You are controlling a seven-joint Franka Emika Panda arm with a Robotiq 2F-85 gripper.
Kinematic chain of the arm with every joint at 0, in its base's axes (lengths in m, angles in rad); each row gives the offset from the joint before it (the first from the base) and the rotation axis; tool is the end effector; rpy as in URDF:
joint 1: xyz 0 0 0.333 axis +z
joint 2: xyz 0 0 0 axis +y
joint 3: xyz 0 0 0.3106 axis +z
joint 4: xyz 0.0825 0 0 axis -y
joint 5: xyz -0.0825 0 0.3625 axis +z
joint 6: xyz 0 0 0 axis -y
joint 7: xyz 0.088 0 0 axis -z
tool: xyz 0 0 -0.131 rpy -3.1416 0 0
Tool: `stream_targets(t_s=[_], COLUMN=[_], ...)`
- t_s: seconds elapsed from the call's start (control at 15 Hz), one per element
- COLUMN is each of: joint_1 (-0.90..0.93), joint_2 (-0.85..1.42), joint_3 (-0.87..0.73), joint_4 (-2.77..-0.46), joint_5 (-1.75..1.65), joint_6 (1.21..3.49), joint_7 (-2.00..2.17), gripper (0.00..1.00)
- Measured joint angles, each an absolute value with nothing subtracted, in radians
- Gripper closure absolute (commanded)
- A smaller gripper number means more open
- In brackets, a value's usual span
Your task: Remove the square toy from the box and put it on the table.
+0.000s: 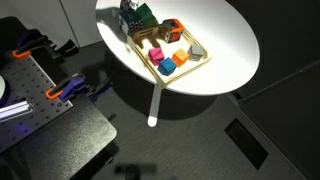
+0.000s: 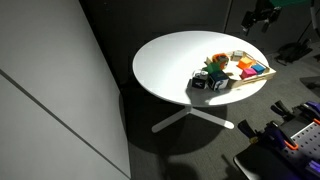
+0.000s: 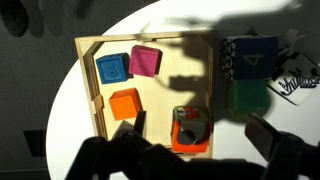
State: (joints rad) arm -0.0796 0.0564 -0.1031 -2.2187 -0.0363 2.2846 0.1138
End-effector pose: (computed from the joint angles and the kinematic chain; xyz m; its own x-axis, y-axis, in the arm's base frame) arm 0.5099 -0.0956 0.3366 0.9630 -0.2691 0.0131 -0.2694 -0.9625 0.0322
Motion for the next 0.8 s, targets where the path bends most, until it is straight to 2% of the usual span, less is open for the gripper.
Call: stream_targets(t_s=[0.8], joint_1=[-0.081], joint_2=[0.192], joint_3=[-0.110], joint_4=[-2.103], joint_5=[-0.024], joint_6=[2.274], joint_7=[0.116], gripper=[0.00])
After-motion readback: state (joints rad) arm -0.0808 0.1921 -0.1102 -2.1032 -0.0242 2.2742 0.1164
